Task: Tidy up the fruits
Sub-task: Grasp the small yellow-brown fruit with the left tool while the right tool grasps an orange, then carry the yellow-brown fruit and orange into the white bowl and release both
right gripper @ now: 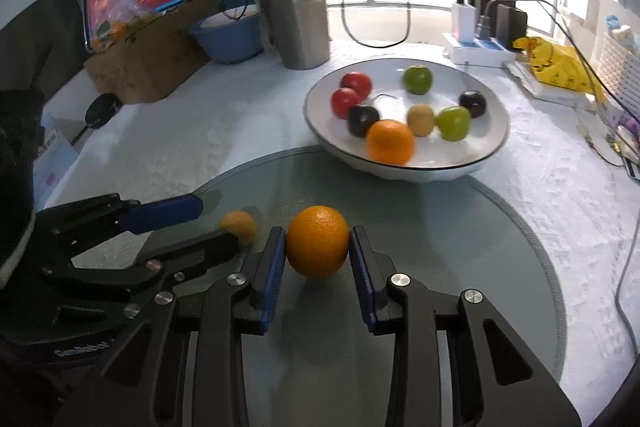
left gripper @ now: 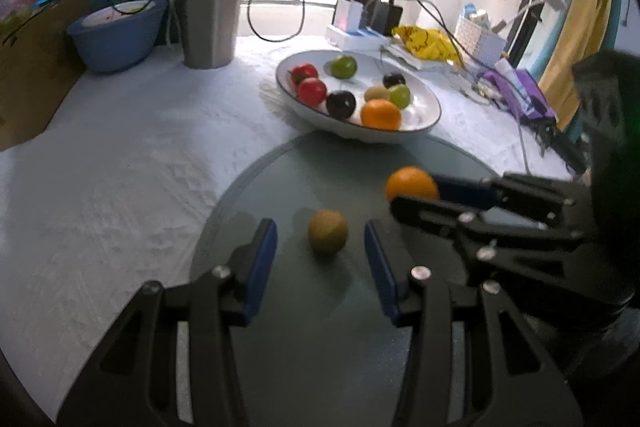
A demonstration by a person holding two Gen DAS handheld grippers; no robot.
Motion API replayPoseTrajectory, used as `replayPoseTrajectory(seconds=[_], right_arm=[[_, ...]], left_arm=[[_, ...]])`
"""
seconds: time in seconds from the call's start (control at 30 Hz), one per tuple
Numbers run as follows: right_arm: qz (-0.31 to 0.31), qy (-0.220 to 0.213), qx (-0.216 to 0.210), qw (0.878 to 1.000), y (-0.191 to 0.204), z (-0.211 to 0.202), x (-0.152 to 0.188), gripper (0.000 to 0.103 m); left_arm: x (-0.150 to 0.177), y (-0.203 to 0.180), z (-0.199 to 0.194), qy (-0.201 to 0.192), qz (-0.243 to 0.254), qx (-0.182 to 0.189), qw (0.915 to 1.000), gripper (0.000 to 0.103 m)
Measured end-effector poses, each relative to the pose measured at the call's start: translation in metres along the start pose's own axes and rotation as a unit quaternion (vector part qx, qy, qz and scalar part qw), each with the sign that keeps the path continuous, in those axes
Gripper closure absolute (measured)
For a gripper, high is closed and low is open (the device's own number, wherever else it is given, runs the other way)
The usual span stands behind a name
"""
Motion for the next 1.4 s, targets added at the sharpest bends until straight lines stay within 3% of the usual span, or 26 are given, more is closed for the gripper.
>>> replayPoseTrajectory(seconds=[0.2, 0.4, 1.4], right_arm=[[0.014, -0.011, 0.003, 1.000, -0.017, -0.010, 0.001, 0.068], [0.019, -0.015, 0.006, 1.000, -0.028, -0.013, 0.001, 0.068], [0.022, -0.045, 0.013, 0.999, -0.066, -0.026, -0.038, 0.068]], left_arm=[[0.003, -0.005, 0.010, 0.014, 0.012, -0.018, 0.9997, 0.057], [0.003, -0.014, 0.012, 0.019, 0.030, -0.018, 0.9992, 0.079], [-0.064, -0.038, 0.012, -0.025, 0.053, -0.001, 0.9983, 0.079]])
Point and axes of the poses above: each gripper's, at about its wrist camera, not at the fingertips, and z roughly the way its jaws point, y to its left, x to its underside, the point moved 4 cm from there along z, roughly the way its jaws point, and after that the axes turned 5 degrees about -x, right-handed, at the moved point
